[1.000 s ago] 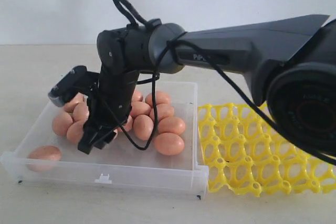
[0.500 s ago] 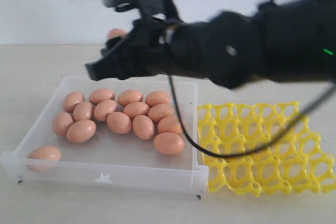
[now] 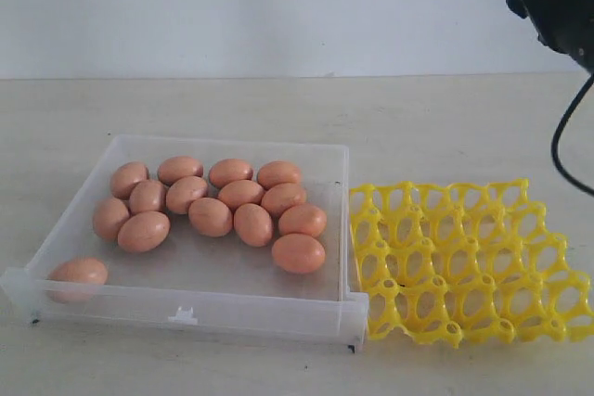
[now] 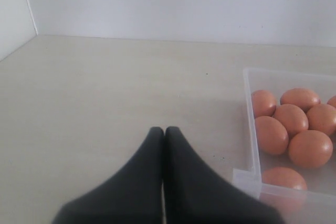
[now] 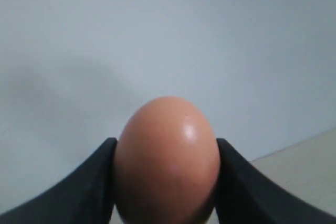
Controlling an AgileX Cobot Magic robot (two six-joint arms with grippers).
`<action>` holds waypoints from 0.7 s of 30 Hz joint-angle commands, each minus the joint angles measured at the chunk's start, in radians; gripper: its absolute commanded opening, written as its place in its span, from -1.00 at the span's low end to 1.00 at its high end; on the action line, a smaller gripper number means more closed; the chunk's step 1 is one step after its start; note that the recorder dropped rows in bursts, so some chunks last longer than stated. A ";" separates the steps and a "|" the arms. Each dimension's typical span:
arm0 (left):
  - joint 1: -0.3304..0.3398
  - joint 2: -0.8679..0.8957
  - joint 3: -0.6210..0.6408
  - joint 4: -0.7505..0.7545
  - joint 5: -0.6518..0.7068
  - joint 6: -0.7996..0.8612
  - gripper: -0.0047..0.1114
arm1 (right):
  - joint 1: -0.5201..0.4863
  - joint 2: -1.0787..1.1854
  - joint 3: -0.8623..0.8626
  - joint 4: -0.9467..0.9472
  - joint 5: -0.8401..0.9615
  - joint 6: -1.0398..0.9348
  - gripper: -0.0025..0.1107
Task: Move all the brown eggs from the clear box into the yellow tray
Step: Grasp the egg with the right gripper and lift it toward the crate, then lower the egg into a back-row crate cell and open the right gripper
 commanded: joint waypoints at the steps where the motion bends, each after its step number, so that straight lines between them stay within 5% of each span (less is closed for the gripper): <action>1: 0.000 -0.001 0.003 0.004 -0.003 0.000 -0.99 | -0.345 0.144 -0.132 -1.376 -0.239 0.916 -0.96; 4: 0.000 -0.001 0.003 0.004 -0.003 0.000 -0.99 | -0.474 0.322 -0.216 -1.698 -0.571 1.005 -0.96; 7: 0.000 -0.001 0.003 0.004 -0.003 0.000 -0.99 | -0.462 0.434 -0.216 -1.755 -0.571 0.897 -0.96; 12: 0.000 -0.001 0.003 0.004 -0.003 0.000 -0.99 | -0.353 0.561 -0.216 -1.554 -0.539 0.575 -0.96; 21: 0.000 -0.001 0.003 0.004 -0.003 0.000 -0.99 | -0.230 0.563 -0.216 -1.641 -0.329 0.570 -0.96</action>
